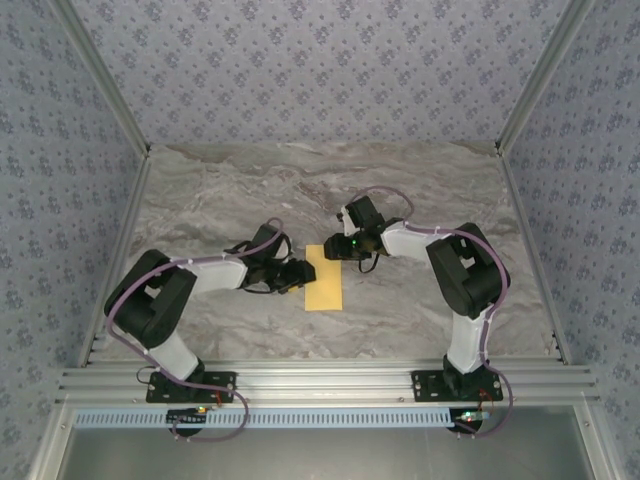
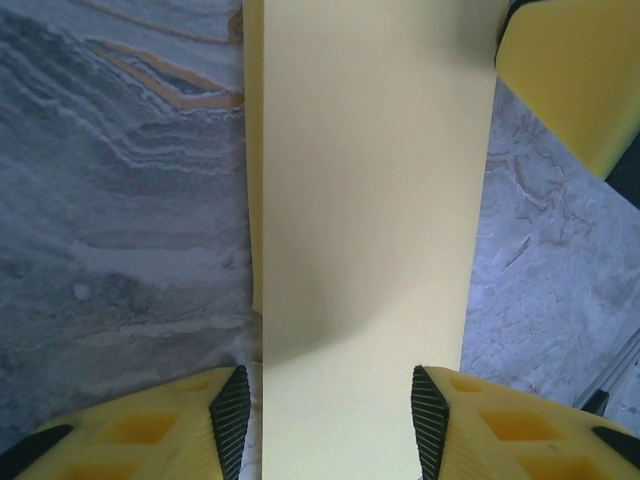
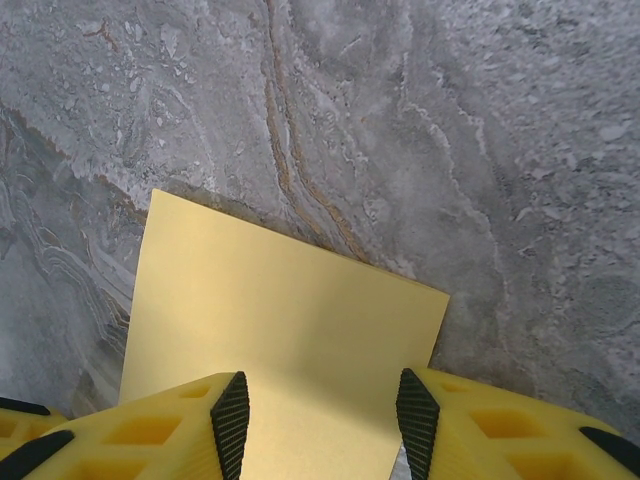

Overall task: Fold a paper plane with a square sheet of paper (fold left side to right side)
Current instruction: Third fold the triangle at the center of the table.

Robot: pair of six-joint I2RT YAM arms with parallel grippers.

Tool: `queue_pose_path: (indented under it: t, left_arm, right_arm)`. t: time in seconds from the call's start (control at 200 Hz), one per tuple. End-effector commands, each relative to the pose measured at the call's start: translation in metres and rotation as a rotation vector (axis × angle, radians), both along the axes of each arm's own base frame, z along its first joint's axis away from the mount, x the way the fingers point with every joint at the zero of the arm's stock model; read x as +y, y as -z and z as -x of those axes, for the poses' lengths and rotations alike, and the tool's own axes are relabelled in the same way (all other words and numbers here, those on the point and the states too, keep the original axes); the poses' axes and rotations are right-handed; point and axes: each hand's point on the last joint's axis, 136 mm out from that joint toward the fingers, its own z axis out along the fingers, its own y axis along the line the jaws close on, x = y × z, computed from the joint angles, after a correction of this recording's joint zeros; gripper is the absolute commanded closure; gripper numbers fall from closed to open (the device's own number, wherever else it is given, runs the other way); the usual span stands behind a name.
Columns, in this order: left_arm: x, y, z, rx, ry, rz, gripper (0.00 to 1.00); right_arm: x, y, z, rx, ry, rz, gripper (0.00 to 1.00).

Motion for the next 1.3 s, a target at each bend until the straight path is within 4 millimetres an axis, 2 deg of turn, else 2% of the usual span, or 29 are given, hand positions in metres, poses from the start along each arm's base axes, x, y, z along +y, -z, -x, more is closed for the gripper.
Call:
queue_pose_path:
  t: [0.0, 0.18, 0.47, 0.715, 0.884, 1.059, 1.169, 1.229, 1.294]
  left_arm:
    - [-0.012, -0.005, -0.003, -0.009, 0.026, 0.030, 0.53]
    - [-0.009, -0.009, -0.003, -0.022, 0.018, 0.022, 0.57]
    - [-0.007, -0.029, -0.003, -0.060, 0.011, 0.042, 0.64]
    - [-0.006, -0.032, 0.000, -0.053, 0.008, 0.048, 0.81]
    - [-0.005, -0.030, 0.003, -0.036, 0.002, 0.046, 0.93]
    - [-0.003, -0.025, 0.008, -0.011, -0.015, 0.034, 0.99]
    - [-0.003, -0.021, 0.009, 0.019, -0.052, 0.049, 1.00]
    - [-0.004, -0.022, 0.009, 0.033, -0.074, 0.066, 1.00]
    - [-0.006, -0.025, 0.007, 0.038, -0.089, 0.082, 1.00]
  right_arm:
    - [-0.007, 0.032, 0.023, 0.099, -0.026, 0.080, 0.53]
    - [-0.006, 0.032, 0.023, 0.096, -0.029, 0.080, 0.53]
    - [-0.006, 0.031, 0.022, 0.091, -0.031, 0.078, 0.53]
    - [0.001, 0.023, 0.020, 0.070, -0.043, 0.036, 0.52]
    - [0.006, -0.003, 0.009, -0.024, -0.060, -0.002, 0.45]
    - [-0.010, -0.049, 0.003, -0.208, -0.057, 0.019, 0.32]
    - [-0.019, -0.068, 0.020, -0.307, -0.101, 0.029, 0.29]
    - [-0.018, -0.078, 0.039, -0.379, -0.154, 0.023, 0.27]
    - [-0.019, -0.078, 0.066, -0.450, -0.216, 0.050, 0.22]
